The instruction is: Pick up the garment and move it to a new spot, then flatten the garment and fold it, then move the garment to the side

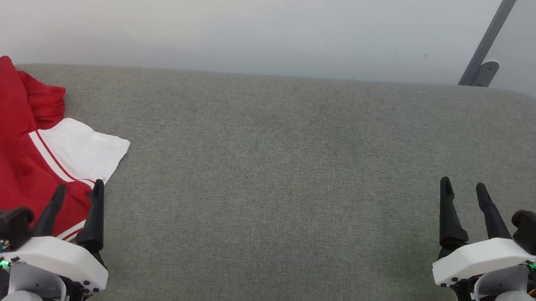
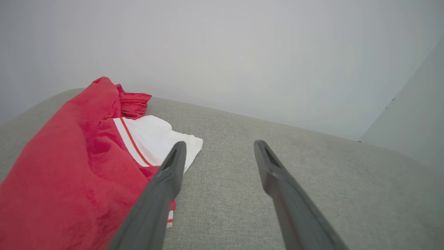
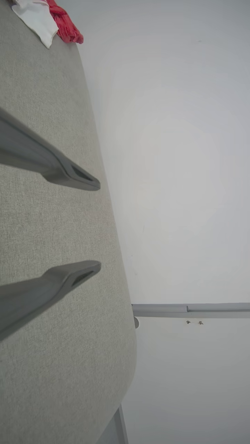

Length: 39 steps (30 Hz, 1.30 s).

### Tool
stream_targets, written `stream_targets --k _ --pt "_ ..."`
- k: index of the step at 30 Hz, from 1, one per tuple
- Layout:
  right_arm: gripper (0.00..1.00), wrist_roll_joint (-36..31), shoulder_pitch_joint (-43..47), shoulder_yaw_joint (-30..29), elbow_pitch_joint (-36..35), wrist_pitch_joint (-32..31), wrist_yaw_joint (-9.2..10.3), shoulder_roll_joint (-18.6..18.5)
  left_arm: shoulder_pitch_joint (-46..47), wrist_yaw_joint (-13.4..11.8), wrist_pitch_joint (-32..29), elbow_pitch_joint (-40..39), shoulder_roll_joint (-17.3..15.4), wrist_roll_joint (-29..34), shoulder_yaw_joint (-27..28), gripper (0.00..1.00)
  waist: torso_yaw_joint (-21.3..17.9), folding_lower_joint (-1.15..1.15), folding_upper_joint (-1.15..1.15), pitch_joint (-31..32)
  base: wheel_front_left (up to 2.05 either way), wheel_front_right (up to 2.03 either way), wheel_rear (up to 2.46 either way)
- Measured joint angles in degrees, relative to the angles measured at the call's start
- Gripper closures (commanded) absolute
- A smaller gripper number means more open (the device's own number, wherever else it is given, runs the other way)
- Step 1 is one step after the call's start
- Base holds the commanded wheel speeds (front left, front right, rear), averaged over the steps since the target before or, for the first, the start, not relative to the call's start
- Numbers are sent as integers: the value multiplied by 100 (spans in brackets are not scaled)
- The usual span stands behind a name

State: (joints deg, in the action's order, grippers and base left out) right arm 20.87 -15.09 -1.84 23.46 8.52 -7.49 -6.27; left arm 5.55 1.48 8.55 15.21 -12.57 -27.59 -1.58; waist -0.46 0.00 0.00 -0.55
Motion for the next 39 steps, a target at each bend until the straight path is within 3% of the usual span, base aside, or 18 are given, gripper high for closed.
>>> stream_targets --k 23,39 --pt "0 -751 -50 3 127 294 -1 -38 -141 -46 291 -2 -10 838 -15 0 -10 0 0 43 0 0 0" --pt "0 -1255 -63 -190 71 469 -1 -8 -103 104 472 252 44 1344 136 0 97 0 0 44 0 0 0"
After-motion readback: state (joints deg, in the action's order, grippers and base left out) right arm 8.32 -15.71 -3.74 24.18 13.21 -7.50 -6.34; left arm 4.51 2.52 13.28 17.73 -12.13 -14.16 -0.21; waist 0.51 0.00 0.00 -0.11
